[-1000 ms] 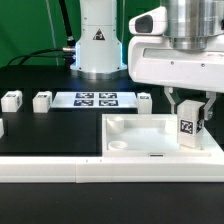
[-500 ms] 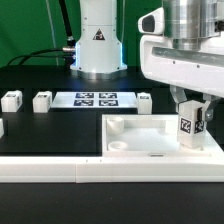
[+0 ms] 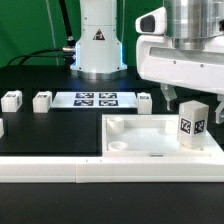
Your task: Assemble square table
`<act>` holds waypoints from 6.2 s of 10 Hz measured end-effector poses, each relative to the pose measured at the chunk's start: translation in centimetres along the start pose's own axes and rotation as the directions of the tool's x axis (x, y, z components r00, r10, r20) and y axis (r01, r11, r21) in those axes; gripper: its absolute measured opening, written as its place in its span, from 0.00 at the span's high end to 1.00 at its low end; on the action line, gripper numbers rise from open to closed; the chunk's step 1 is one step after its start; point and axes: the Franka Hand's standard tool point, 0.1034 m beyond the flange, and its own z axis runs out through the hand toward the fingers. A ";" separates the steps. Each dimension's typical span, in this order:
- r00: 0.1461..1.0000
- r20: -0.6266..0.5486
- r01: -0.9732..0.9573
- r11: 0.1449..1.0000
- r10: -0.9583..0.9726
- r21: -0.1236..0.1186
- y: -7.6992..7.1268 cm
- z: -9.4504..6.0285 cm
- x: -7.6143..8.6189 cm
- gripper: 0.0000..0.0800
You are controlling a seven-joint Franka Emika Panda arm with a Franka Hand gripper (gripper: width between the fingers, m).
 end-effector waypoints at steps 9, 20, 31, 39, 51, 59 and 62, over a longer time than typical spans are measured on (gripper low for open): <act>0.741 0.005 0.672 0.741 -0.672 -0.012 0.3 0.4 0.1 0.19; 0.431 0.011 0.902 0.431 -0.902 -0.021 0.5 0.4 0.3 0.64; 0.971 -0.033 0.237 0.971 -0.236 0.015 0.3 0.5 0.5 0.64; 0.976 -0.007 -0.217 0.975 0.218 0.036 0.3 0.6 0.3 0.64; 0.720 0.025 0.694 0.720 -0.694 -0.003 0.2 0.5 0.0 0.19; 0.364 0.030 0.932 0.364 -0.931 -0.011 0.5 0.5 0.4 0.22; 0.365 0.030 0.931 0.365 -0.930 -0.011 0.5 0.5 0.5 0.64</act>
Offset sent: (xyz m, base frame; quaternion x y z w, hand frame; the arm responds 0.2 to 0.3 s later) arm 0.0002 0.0050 -0.0030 -0.0095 -0.0105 -0.2447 0.9695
